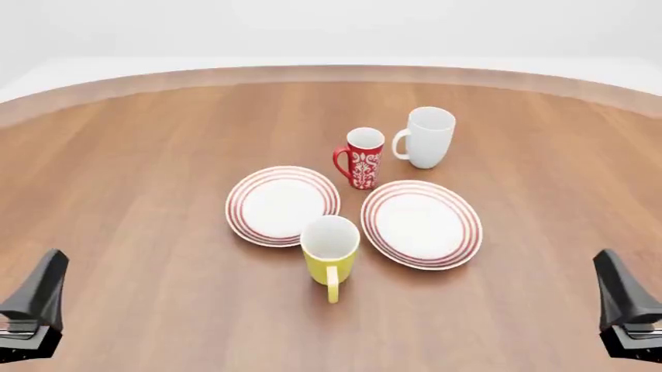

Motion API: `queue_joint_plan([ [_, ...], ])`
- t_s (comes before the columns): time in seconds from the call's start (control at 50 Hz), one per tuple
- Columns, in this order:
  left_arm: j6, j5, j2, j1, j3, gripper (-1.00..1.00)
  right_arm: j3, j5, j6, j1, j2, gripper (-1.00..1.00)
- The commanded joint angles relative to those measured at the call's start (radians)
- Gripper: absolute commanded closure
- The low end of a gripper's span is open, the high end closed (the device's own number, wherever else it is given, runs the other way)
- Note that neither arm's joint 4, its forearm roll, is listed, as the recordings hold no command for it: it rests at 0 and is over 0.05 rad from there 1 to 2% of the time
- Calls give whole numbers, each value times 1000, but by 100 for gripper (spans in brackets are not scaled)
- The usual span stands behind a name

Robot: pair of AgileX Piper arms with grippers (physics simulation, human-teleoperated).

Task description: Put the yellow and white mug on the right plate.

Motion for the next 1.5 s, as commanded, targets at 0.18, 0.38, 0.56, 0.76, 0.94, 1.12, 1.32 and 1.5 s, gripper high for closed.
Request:
queue_joint_plan([
  [0.18, 0, 0, 0, 0, 0, -100, 0, -5, -28, -20, -1, -100],
  [0.38, 0, 0, 0, 0, 0, -100, -95, 75, -53, -37, 18, -100],
  [0.56, 0, 0, 0, 0, 0, -100, -229, 95, -4, 41, 181, -100],
  [0.76, 0, 0, 0, 0, 0, -100, -374, 223, 39, 137, 237, -100],
  [0.94, 0, 0, 0, 0, 0, -100, -505, 320, 58, 197, 337, -100],
  [1.12, 0, 0, 0, 0, 0, -100, -624, 391, 50, 243, 504, -100],
  [1.32, 0, 0, 0, 0, 0, -100, -695, 414, 112, 350, 622, -100],
  [1.5, 0, 0, 0, 0, 0, -100, -782, 428, 129, 439, 708, -100],
])
